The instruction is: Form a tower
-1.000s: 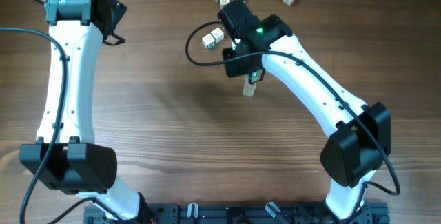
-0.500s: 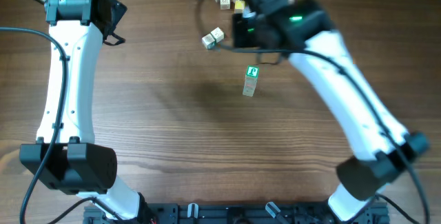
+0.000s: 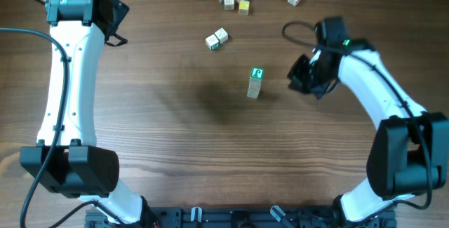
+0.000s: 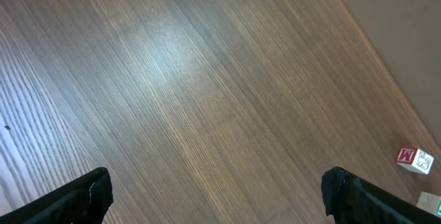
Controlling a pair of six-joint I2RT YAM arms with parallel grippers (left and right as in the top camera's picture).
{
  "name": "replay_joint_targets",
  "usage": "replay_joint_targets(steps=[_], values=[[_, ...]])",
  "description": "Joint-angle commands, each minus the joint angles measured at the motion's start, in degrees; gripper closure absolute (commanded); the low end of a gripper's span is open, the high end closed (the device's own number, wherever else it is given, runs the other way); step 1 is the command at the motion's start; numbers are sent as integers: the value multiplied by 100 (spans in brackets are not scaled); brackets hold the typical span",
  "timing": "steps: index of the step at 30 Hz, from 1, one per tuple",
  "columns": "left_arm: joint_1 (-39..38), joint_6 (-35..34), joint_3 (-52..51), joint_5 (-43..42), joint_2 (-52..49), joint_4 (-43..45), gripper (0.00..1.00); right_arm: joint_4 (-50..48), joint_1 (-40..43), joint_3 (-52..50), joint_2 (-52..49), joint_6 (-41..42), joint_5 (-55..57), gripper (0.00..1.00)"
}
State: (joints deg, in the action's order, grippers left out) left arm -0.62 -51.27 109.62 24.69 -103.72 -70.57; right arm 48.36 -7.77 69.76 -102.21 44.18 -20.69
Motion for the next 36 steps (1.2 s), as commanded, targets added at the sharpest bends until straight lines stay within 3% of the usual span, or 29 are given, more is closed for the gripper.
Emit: replay_joint_targets(steps=[1,11,22,36], values=[[15,74,22,111,-55,-13,0,-621,-160,-662,2,378,-492,96],[15,74,22,111,-55,-13,0,-2962,-203,-2041,0,1493,-1432,96],[15,74,22,111,-55,-11,0,-3705,-201,-2065,0,1808,-2041,96],[15,74,22,111,-55,-11,0,-3777,-251,-2065,0,2455,-2201,96]])
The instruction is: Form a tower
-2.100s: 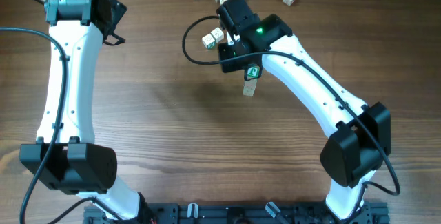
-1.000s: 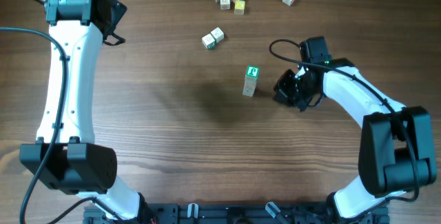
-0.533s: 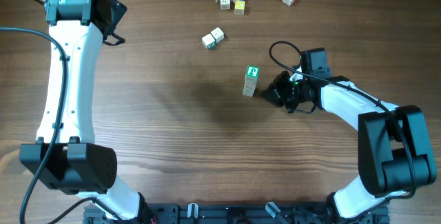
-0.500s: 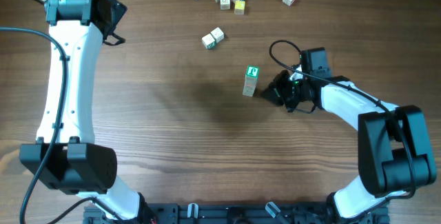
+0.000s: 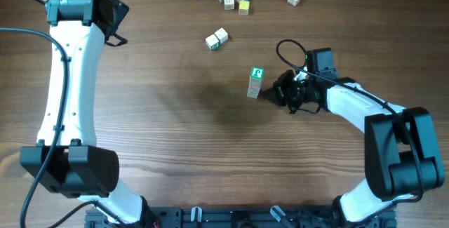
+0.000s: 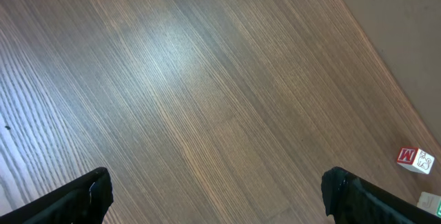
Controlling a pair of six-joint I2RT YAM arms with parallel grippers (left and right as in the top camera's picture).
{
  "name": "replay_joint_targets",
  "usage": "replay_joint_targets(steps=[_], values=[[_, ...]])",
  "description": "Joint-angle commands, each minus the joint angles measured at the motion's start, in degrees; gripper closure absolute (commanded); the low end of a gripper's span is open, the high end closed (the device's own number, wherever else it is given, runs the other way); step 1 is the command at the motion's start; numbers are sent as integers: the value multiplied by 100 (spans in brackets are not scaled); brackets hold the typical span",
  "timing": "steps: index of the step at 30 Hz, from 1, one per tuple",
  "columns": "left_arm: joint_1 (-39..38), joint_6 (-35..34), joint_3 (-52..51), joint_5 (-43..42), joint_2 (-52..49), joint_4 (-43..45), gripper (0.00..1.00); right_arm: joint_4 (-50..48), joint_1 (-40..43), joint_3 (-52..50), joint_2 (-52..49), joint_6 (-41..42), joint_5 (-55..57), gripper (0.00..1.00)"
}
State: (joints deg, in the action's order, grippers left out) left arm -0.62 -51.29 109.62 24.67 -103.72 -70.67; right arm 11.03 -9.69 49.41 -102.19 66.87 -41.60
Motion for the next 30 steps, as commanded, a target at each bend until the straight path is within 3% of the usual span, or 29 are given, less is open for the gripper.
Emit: replay_joint_targets(steps=[1,21,30], values=[[15,76,22,114,-55,-2,0,-72,-94,-31,-2,264,-83,96],[15,76,22,114,-55,0,0,68,-129,-31,-2,330,203,96],[15,76,22,114,-55,0,0,715,345,-24,457,-911,758,96]])
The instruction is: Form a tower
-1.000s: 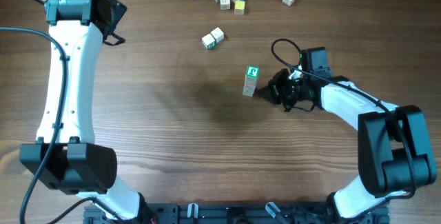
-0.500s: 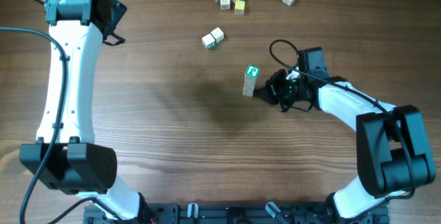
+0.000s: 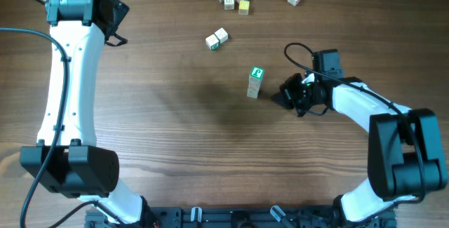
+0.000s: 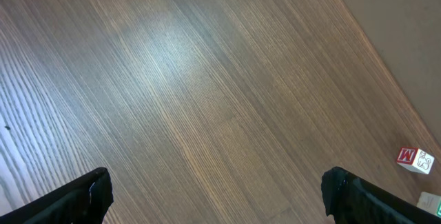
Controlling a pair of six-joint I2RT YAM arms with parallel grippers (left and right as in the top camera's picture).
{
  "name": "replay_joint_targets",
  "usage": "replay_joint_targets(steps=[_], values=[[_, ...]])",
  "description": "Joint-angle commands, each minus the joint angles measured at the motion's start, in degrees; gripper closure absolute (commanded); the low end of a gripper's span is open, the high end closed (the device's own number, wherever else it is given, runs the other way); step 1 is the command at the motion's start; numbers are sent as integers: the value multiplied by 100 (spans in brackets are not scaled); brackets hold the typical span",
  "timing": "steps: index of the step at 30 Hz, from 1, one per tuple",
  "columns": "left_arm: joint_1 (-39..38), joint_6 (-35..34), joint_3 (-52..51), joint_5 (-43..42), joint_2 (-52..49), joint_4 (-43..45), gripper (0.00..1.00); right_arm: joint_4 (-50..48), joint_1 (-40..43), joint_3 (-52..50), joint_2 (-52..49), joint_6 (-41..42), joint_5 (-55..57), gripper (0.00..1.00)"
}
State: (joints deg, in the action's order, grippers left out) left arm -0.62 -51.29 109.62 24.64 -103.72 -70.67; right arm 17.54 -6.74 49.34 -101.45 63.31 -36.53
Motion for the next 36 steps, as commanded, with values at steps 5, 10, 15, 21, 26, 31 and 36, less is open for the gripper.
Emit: replay_joint_targets(steps=[5,10,15,21,26,31,36], values=[[15,76,22,116,-55,0,0,949,129,46,1272,-1010,1200,70],[15,74,22,20,-55,57,0,1884,546,109,1609,-1569,2304,28],[-28,1539,37,-1867,-52,315,0,1888,638,109,1609,-1991,2533,7],[-857,2868,660,-2693,-52,-76,0,1961,1003,109,1606,-2380,2481,1],[-1515,3300,793,-3117,-55,-234,1,1941,1014,107,1606,-2588,2474,1],[-1644,3731,1985,-3676,-229,-942,1,1939,1014,107,1606,-2559,2490,0],[-2249,3783,2146,-2026,-861,-1246,0,1980,1014,105,1604,-2583,2485,17]])
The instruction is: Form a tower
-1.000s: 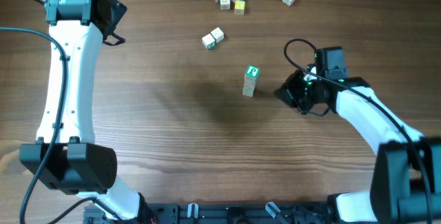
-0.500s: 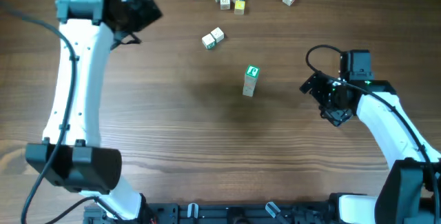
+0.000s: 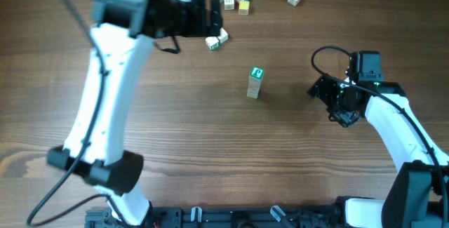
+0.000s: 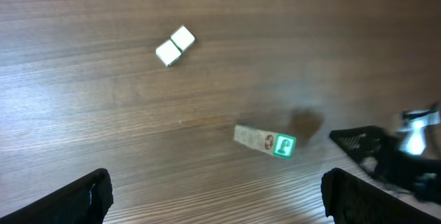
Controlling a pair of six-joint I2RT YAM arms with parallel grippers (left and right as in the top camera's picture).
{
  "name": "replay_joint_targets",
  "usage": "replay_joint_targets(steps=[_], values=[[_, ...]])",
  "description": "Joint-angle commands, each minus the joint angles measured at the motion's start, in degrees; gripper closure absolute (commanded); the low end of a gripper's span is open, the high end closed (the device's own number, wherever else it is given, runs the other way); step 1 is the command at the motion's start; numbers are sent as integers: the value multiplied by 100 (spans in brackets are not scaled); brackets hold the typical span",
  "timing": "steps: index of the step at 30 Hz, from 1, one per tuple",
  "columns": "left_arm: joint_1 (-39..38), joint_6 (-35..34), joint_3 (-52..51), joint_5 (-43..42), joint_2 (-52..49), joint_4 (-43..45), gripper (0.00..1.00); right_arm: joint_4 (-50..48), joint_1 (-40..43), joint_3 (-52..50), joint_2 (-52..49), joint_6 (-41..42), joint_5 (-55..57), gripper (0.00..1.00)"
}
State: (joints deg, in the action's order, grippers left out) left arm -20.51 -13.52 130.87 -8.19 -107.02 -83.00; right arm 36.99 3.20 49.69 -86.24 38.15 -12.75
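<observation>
A short stack of wooden blocks topped by a green-lettered block stands mid-table; it also shows in the left wrist view. A pair of loose pale blocks lies beyond it. My left gripper hangs open and empty high over the table near that pair. My right gripper sits well to the right of the stack, apart from it; how its jaws stand is unclear.
A cluster of several loose letter blocks lies at the far edge, with one more block off to its right. The right arm's black cable loops above its wrist.
My left arm has swung from the far left corner to above the loose pair of blocks. My right gripper has drawn further right, away from the stack.
My left gripper stayed open over bare wood at the far left through all earlier moments. My right gripper stood right of the stack, then was close against its right side, then a little off. Now it is farther away; the stack looks unchanged.
</observation>
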Motion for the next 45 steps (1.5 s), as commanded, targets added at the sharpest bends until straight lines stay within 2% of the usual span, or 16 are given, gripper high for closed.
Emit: replay_joint_targets(steps=[1,3,4,5,6,7,8,9,11,14,17,19,28,38,45], values=[[-256,-177,22,1530,-682,68,2,83,20,66,83,-66,87,34],[-107,-238,22,1410,-809,278,14,127,20,44,70,-76,92,54],[-31,-232,22,1069,-820,352,16,111,20,46,39,-70,94,56],[-9,-120,22,671,-817,382,13,87,20,46,15,-68,92,56],[-11,208,22,144,-817,361,5,39,20,46,-17,-66,92,55],[-85,623,22,-317,-817,227,0,-11,20,46,-59,-66,92,42],[-221,1036,22,-424,-817,35,0,-28,20,46,-98,-68,96,32],[-452,1652,22,-280,-820,-184,0,-26,20,44,-162,-76,116,28],[-894,1932,22,225,-868,-304,0,37,20,44,-321,-90,111,25],[-1353,2083,22,227,-1235,-446,0,168,20,44,-358,-118,111,25],[-1628,2081,22,549,-1786,-671,0,271,20,44,-358,-420,114,22],[-1631,2083,22,348,-1873,-592,0,269,20,44,-358,-516,116,21],[-1639,1899,-85,31,-1906,76,0,260,20,44,-358,-520,254,21],[-1775,1469,-695,-184,-1954,208,2,269,20,44,-358,-520,267,22],[-1851,1300,-723,-184,-1956,330,3,260,20,46,-358,-586,291,22]])
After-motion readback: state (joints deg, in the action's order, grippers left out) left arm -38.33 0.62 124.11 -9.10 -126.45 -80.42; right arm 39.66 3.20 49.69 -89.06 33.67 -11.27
